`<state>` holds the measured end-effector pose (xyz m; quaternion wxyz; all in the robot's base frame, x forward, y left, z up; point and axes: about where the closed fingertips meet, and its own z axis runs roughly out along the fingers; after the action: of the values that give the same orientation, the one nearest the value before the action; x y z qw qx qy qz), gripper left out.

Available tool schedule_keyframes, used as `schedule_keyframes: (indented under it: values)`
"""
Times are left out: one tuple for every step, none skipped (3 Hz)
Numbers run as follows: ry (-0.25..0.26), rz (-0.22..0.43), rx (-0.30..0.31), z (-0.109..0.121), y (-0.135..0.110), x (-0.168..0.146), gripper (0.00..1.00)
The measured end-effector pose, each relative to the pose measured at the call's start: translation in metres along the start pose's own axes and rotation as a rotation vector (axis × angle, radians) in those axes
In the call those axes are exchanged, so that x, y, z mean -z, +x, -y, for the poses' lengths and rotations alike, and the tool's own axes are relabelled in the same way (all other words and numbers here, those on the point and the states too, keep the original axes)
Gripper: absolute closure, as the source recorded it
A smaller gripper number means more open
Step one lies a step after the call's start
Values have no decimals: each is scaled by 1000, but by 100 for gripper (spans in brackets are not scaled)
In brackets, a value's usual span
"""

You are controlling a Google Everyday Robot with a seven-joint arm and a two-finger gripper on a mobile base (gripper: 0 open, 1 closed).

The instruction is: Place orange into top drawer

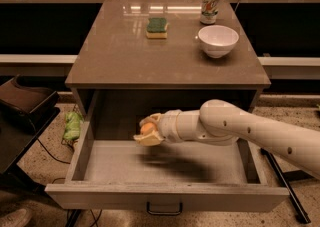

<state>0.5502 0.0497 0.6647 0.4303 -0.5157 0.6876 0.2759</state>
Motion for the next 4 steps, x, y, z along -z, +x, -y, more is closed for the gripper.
schedule_keyframes:
  values:
    - [-22,-30,-3,-5,40,-10,100]
    - [-46,-68,-16,-11,61,-10,100]
    - [-48,-66,-15,-11,60,-11,82]
    - [-51,-65,-14,-13,60,-13,60]
